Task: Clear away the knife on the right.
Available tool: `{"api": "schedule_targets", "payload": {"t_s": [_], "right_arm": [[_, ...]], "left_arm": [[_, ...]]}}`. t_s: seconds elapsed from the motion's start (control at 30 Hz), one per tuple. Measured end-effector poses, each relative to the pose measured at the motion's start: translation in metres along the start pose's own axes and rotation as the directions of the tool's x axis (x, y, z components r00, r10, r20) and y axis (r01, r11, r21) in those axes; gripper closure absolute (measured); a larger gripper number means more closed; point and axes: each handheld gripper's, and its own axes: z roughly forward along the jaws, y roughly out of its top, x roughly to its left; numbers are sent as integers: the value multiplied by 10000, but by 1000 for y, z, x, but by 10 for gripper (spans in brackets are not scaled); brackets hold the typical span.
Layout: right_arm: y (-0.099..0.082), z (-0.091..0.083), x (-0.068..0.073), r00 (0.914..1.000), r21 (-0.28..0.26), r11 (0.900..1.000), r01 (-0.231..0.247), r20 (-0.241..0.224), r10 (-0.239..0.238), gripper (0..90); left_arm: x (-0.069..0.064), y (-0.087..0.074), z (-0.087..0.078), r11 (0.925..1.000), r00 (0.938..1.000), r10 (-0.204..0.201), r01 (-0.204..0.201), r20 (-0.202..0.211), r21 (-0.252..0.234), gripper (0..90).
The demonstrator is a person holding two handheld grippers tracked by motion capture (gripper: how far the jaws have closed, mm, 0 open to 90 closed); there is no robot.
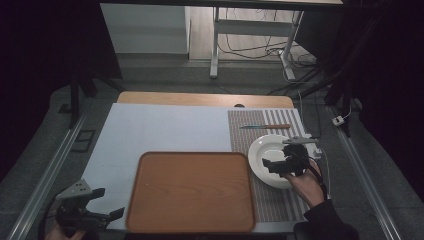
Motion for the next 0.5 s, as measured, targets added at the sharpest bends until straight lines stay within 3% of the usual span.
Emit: {"api": "schedule_targets", "payload": {"t_s": [0.3,0.5], "right_arm": [[10,15,-15,9989,245,9996,144,441,-155,1],[17,24,-24,9986,449,9990,-36,528,12,0]], "left_arm": [[0,0,0,10000,10000,2,-2,-14,18,1],[0,0,0,10000,10000,5,-5,-14,16,1]]}}
